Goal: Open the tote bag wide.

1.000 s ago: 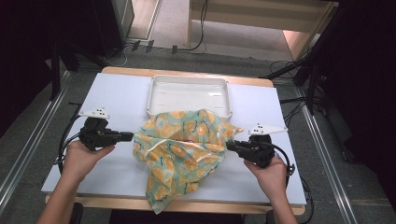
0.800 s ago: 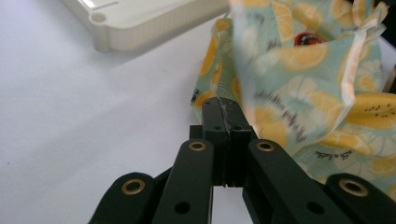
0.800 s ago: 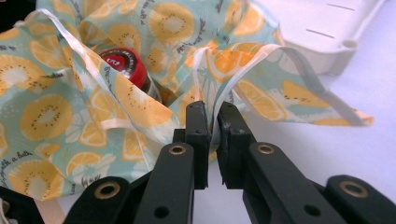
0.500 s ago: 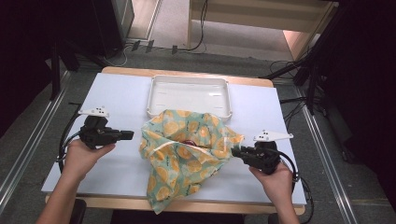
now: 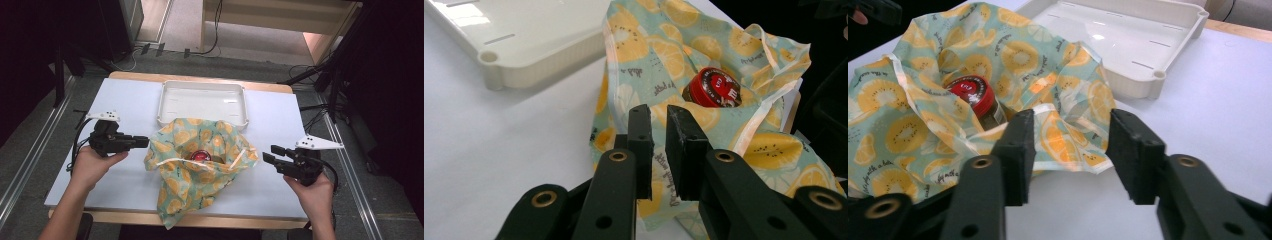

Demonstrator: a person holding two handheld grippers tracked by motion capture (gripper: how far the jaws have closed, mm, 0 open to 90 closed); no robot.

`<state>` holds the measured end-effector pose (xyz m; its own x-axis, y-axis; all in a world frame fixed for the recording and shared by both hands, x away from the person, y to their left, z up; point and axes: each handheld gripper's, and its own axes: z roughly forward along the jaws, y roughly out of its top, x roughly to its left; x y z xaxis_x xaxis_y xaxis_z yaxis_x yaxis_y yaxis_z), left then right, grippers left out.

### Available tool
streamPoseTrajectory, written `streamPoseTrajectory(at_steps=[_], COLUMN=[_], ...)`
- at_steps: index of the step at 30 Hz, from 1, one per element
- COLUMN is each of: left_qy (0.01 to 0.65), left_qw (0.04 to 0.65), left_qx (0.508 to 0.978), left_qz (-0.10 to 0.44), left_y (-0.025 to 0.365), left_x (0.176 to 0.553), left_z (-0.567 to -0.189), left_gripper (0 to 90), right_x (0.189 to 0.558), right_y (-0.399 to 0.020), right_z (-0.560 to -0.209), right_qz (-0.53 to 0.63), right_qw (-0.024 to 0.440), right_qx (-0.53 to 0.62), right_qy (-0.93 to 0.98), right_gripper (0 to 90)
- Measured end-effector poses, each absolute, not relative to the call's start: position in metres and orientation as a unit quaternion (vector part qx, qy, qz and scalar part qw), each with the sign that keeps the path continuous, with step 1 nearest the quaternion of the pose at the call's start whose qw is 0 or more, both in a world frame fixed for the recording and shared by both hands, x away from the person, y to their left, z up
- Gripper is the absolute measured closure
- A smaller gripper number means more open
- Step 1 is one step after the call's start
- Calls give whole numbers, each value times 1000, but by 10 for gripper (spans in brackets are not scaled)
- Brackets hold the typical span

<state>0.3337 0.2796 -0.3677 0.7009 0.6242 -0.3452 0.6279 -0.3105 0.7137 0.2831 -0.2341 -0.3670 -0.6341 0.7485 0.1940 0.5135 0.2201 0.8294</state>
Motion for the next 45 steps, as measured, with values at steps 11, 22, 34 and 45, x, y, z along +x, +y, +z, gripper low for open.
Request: streamPoseTrajectory(at_steps=[11, 22, 34, 45], left_qy=[345, 334, 320, 303], left_qw=[431, 428, 399, 388], left_qx=[834, 839, 858, 869], left_qz=[5, -28, -35, -43], left_y=[238, 208, 204, 202], left_x=[350, 370, 346, 319], left_z=[-351, -363, -382, -389], left_gripper=[820, 829, 823, 782], right_x=[307, 335, 315, 296], right_y=[-185, -149, -134, -121], right_z=[-372, -387, -411, -420], right_qz=[468, 459, 441, 438], right_qw=[69, 22, -4, -25], right_qx=[371, 345, 329, 309], right_qy=[799, 818, 835, 844], right_gripper=[871, 900, 884, 886])
